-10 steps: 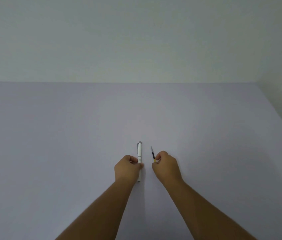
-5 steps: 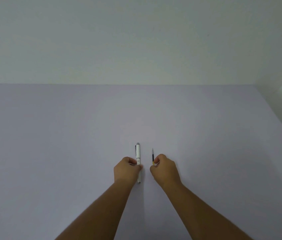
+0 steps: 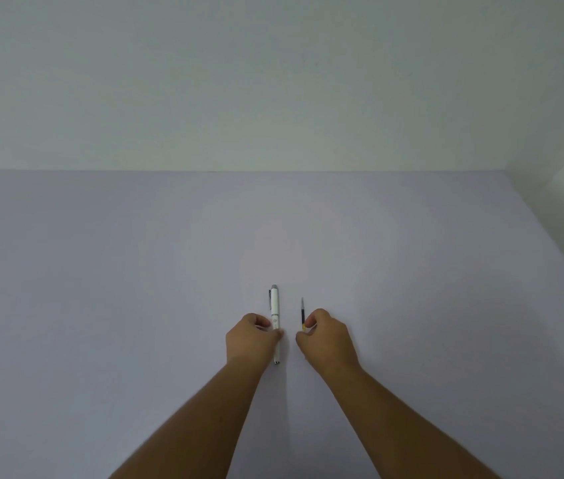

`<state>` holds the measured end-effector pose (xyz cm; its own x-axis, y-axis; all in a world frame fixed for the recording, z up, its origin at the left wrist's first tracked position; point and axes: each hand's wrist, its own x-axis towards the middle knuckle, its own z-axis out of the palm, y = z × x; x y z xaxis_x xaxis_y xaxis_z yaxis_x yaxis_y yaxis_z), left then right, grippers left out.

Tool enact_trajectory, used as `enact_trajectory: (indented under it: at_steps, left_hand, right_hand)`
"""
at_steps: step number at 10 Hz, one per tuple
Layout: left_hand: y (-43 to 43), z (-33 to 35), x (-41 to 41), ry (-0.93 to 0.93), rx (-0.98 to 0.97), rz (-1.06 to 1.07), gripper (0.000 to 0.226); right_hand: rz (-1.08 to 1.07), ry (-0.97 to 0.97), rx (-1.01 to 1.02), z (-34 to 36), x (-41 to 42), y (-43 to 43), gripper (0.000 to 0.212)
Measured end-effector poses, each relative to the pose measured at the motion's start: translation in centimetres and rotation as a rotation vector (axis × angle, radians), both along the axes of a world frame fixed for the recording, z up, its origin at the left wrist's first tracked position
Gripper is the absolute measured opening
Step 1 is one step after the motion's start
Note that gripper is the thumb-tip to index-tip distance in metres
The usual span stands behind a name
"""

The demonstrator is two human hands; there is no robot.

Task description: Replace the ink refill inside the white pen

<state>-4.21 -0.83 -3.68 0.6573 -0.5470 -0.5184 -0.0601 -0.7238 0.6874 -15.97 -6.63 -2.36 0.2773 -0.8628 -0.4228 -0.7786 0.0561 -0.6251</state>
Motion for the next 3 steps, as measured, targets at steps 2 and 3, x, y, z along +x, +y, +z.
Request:
enact_trajectory:
  at_steps: [2, 3]
  left_hand:
    - [0.3, 0.3, 0.5, -0.009, 0.036, -0.026, 0.023]
    - [0.4, 1.5, 1.0, -0.037, 0.079, -0.066, 0.033]
  right_hand:
    - [-0.026, -0.021, -0.004, 0.4, -0.2, 0.1, 0.015]
    - [-0.027, -0.014, -0.080, 1.3, 0.0, -0.3, 0.023]
